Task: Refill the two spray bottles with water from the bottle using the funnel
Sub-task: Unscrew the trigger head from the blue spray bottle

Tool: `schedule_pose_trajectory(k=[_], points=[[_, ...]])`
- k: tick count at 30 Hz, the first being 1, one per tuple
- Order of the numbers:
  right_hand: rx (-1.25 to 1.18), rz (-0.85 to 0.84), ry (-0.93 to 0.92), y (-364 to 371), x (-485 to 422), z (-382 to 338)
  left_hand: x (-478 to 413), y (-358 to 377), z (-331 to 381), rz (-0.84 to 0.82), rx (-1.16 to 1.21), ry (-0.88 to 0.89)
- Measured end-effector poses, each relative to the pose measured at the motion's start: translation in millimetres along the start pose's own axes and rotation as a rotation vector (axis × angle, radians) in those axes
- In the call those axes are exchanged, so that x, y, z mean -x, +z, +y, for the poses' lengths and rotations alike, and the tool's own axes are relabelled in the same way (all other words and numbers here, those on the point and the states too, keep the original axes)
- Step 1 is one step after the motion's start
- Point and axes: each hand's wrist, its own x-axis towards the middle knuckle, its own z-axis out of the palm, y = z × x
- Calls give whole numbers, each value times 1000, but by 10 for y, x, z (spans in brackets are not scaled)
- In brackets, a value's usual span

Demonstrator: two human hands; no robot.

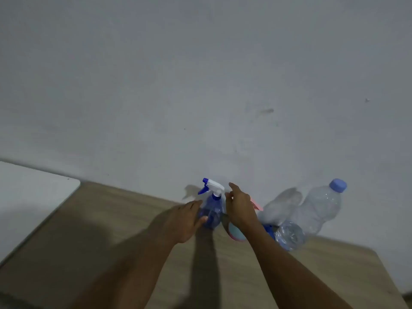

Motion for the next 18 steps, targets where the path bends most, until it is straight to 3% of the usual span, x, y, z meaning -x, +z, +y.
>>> schedule_pose_trajectory(k=[6, 18], points=[[67, -49, 128, 2, -203, -133, -77, 118, -124, -71, 69, 59], [-96, 73, -78, -139, 69, -141, 283, 45, 44, -32, 125, 128]])
